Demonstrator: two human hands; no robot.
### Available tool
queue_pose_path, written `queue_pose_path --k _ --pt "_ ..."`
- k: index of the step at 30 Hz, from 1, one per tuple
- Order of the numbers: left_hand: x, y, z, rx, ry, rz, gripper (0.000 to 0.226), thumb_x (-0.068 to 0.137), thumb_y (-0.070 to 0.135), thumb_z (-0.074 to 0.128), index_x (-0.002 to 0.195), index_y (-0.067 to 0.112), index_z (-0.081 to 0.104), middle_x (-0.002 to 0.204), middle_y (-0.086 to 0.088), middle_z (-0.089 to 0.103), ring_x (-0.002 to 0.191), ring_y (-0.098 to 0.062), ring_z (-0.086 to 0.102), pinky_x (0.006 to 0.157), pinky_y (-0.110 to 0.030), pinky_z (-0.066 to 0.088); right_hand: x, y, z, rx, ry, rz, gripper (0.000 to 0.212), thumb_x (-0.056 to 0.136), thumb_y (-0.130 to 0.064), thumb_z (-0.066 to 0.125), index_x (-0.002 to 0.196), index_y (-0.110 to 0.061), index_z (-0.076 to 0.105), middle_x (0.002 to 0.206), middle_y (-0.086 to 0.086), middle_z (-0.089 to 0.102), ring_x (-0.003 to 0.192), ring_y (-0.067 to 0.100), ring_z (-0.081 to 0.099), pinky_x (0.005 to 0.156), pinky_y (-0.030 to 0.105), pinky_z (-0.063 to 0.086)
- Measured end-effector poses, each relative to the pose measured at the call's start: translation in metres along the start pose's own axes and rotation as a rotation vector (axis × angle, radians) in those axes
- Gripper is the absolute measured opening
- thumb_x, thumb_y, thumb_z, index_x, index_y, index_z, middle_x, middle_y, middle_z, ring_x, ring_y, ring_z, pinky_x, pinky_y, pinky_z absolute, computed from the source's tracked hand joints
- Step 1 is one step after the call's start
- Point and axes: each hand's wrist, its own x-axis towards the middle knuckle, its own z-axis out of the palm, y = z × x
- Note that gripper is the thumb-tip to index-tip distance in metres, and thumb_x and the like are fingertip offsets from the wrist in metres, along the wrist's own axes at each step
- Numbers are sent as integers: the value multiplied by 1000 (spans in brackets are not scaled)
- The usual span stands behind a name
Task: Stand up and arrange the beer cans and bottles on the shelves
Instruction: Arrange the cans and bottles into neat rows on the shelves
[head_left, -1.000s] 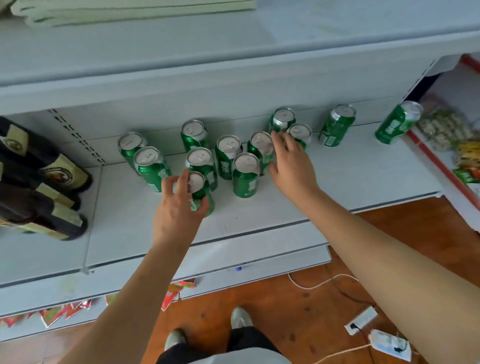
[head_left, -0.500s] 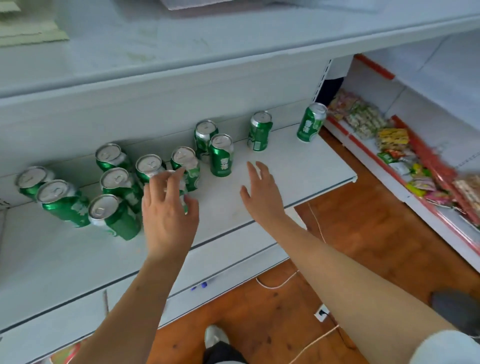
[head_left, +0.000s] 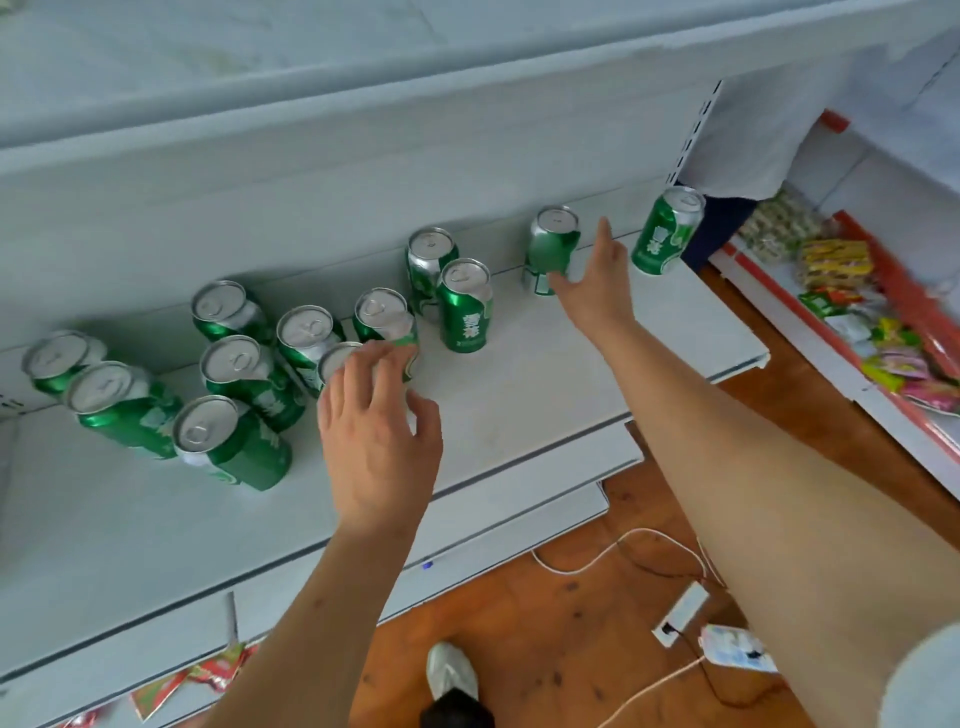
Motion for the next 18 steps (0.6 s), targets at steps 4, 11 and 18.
queue_pose_path --k 4,11,18 --pt "3 -29 -5 256 -15 -151 45 87 27 58 131 18 54 141 -6 49 140 -28 33 120 -45 15 41 -11 20 185 -91 203 88 88 -23 63 156 -21 7 149 9 41 131 26 45 92 22 38" --pt "-2 -56 -11 191 -324 -195 68 91 34 59 150 29 26 157 -9 24 139 -33 30 108 -47 37 33 -24 57 188 -130 140 66 90 -32 55 150 -28 26 138 2 53 122 25 52 90 26 40" --pt "-7 -70 -70 -6 -255 -198 63 91 30 58 149 21 34 145 -5 43 131 -26 41 104 -44 44 -12 -76 37 -238 0 96 68 99 -52 29 153 -11 22 155 17 29 142 34 30 115 51 24"
